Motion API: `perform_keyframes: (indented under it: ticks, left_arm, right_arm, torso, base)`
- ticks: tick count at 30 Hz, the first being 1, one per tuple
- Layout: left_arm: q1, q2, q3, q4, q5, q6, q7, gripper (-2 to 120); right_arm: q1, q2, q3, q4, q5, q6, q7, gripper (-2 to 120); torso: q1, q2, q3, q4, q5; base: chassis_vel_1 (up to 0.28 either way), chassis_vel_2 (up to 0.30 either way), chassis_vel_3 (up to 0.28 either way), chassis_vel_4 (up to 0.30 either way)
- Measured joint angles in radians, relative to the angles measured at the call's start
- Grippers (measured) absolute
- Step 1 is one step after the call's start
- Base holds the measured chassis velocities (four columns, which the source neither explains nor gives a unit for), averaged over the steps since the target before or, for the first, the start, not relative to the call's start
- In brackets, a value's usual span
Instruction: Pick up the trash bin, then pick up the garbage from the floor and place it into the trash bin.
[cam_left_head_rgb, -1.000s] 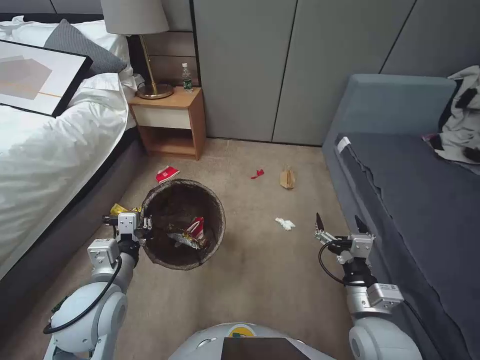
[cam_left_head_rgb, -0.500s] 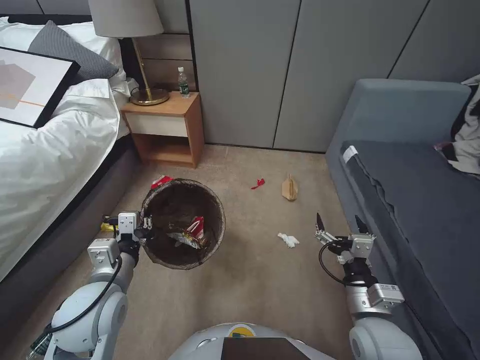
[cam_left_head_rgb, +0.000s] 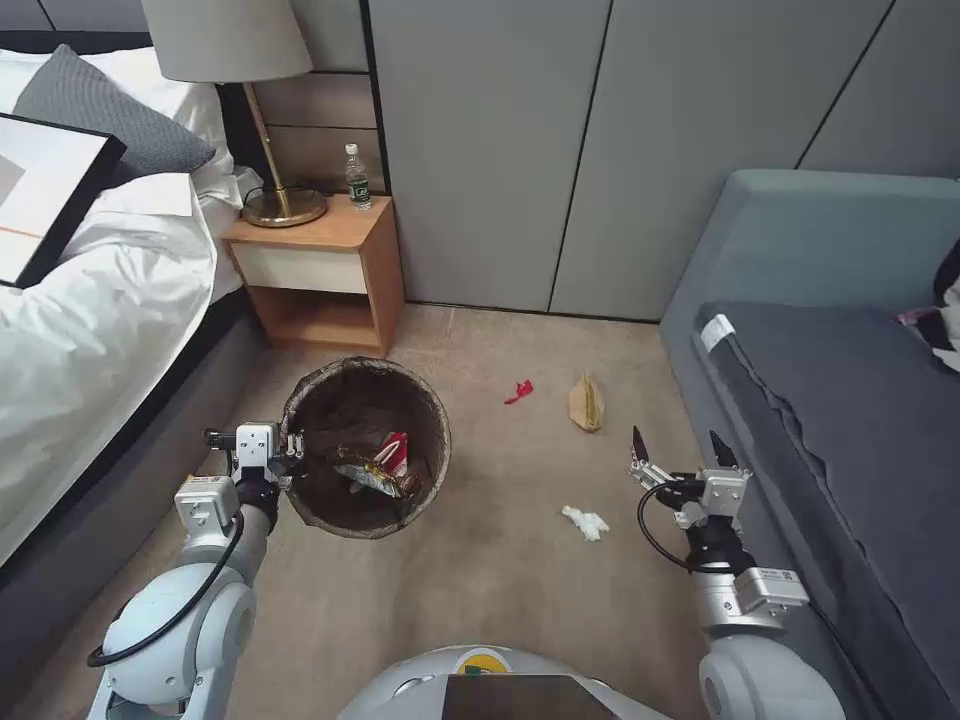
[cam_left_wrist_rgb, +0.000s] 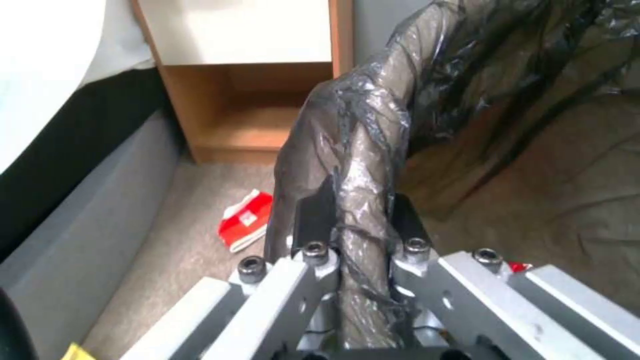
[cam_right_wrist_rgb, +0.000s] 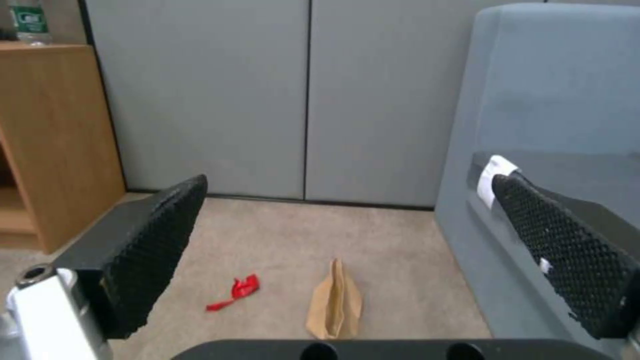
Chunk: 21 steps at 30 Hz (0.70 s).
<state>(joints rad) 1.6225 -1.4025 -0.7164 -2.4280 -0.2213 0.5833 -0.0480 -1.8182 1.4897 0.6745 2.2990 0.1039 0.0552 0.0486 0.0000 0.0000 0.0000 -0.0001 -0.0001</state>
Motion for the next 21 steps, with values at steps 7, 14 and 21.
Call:
perform_keyframes:
  ticks: [7, 14, 21]
  left_arm:
    - [0.002, -0.001, 0.0, -0.002, -0.001, 0.0, 0.0, 3]
    - [0.006, -0.001, 0.001, -0.006, -0.001, 0.0, 0.0, 3]
    - [0.011, 0.002, 0.002, -0.016, -0.001, 0.002, 0.0, 3]
  right_arm:
    - [-0.001, -0.002, 0.0, 0.0, 0.0, -0.004, -0.001, 100]
    - [-0.002, -0.023, 0.021, -0.004, 0.018, -0.029, -0.031, 100]
    - [0.014, -0.157, 0.086, -0.045, 0.168, -0.146, -0.129, 100]
  torso:
    - [0.0, 0.0, 0.0, 0.0003, 0.0001]
    - [0.0, 0.0, 0.0, 0.0, 0.0001]
    - [0.0, 0.0, 0.0, 0.0001, 0.0002]
  base:
    - [-0.127, 0.147, 0.132, -0.143]
    - [-0.039, 0.037, 0.034, -0.029]
    - [0.0, 0.0, 0.0, 0.0]
